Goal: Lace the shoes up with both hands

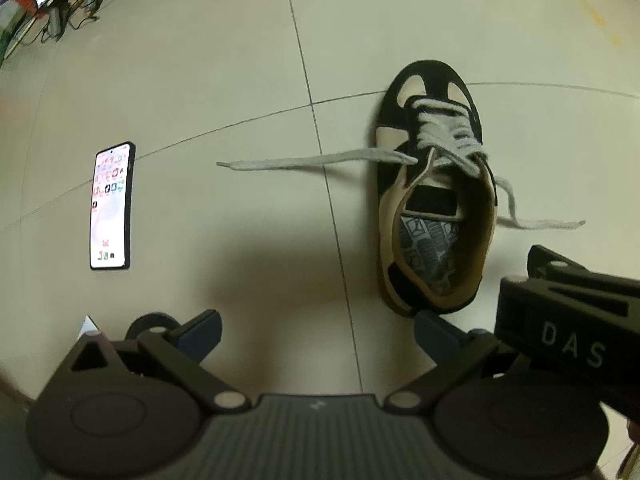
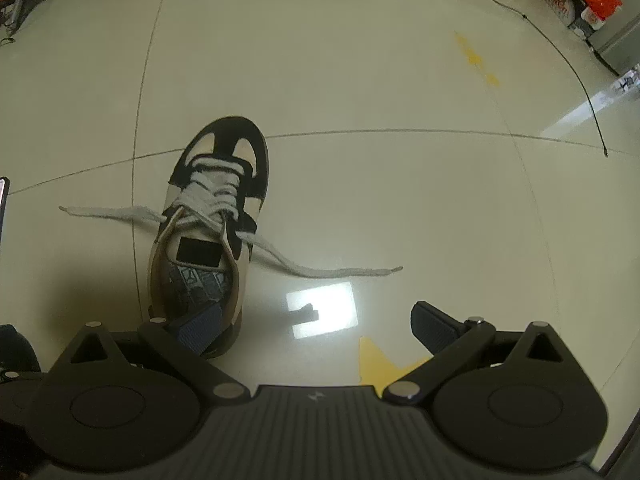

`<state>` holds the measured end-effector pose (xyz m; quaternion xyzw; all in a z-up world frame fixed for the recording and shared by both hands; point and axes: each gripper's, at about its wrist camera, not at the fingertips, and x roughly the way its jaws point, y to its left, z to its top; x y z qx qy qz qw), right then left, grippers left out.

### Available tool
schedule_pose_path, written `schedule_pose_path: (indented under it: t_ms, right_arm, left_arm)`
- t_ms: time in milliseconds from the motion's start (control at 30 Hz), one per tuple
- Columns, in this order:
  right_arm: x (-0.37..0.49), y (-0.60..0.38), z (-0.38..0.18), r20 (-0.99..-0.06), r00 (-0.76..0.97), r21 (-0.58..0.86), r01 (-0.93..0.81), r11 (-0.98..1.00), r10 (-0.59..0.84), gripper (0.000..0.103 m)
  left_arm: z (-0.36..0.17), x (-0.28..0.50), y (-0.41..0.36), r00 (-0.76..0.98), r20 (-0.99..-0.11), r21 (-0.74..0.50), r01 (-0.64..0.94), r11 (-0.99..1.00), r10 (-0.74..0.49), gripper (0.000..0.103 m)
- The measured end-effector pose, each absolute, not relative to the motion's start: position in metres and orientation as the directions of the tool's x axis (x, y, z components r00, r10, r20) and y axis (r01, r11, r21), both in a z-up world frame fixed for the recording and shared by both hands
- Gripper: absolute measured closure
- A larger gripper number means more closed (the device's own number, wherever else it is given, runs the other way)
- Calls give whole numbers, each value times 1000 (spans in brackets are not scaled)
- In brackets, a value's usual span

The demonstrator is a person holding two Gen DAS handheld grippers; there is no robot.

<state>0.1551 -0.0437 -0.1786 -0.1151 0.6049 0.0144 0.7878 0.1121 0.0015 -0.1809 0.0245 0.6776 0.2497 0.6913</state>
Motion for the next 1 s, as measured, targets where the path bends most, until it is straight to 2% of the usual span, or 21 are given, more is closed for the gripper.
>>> schedule_pose_path:
  t_ms: [367, 600, 767, 1000]
  right_arm:
    - [160, -76, -180, -960, 249, -163, -124, 979, -128, 0]
    - [158, -90, -162, -949, 295, -156, -130, 979, -112, 0]
    - [156, -102, -156, -951, 300, -125, -152, 980, -75, 0]
    - [155, -109, -157, -956, 287, -100, -142, 985, -56, 0]
  left_arm:
    - [-190, 113, -1, -10, -944, 318, -291, 902, 330, 0]
    - [-186, 119, -13, 115, -959, 237, -170, 956, 258, 0]
    - [-187, 122, -24, 138, -959, 236, -104, 966, 249, 0]
    - [-195, 123, -25, 132, -961, 233, -95, 968, 245, 0]
